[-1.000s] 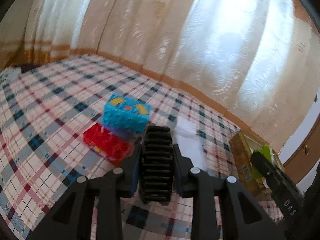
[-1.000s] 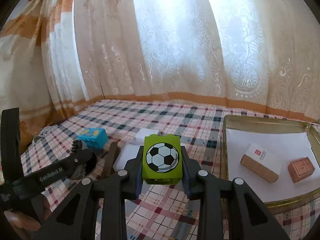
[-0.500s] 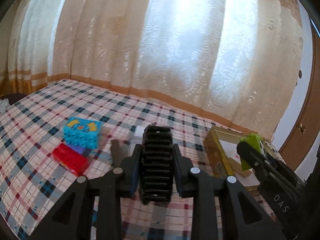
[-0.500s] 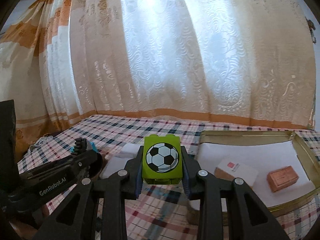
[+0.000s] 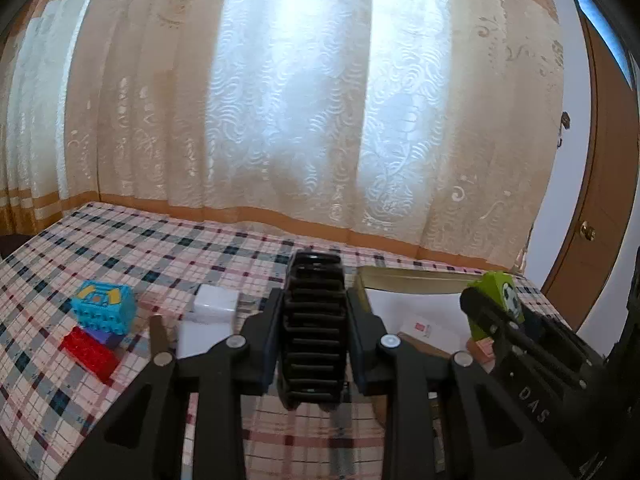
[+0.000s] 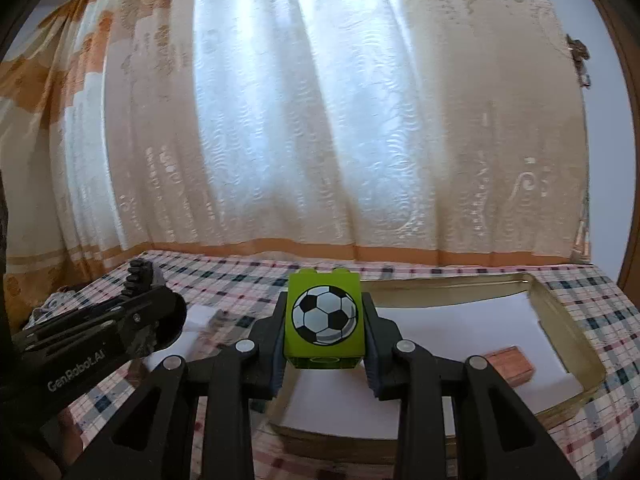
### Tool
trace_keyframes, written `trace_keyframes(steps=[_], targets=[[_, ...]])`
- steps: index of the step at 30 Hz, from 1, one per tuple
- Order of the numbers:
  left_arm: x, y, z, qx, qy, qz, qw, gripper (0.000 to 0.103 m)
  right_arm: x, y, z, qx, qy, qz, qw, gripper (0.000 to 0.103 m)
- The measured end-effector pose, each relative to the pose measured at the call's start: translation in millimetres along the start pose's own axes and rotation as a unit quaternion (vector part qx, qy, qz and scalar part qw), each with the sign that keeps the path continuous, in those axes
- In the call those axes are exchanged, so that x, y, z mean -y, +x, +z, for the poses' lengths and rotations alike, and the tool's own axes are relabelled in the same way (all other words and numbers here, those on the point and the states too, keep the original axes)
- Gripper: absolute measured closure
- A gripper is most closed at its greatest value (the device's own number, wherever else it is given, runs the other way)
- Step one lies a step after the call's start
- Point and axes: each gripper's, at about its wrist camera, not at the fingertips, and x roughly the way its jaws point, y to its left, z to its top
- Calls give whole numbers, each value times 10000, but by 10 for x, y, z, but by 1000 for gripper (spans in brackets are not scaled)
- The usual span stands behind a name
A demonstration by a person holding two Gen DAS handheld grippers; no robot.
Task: Organize rigid objects
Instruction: 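Carry the green cube into the tin with the right tool while the left tool places the comb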
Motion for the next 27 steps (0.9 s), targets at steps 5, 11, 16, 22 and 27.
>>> trace_keyframes(steps=[5,11,16,22,27], targets=[[171,77,6,-10,31,-109,9999,75,204,-29,26,33,96,-198,9998,69],[424,183,35,-12,145,-304,9994,75,430,-18,37,44,152,-443,9989,69],[637,250,49,-23,222,-429,9988,75,614,-10,40,32,196,-638,9978,69],[883,350,64,-34,344,-547,9979,75,837,-32,62,61,197,-938,9954,69],[1043,463,30,-112,419,-604,9972,75,1132,-70,93,90,388,-1249,9914,69]])
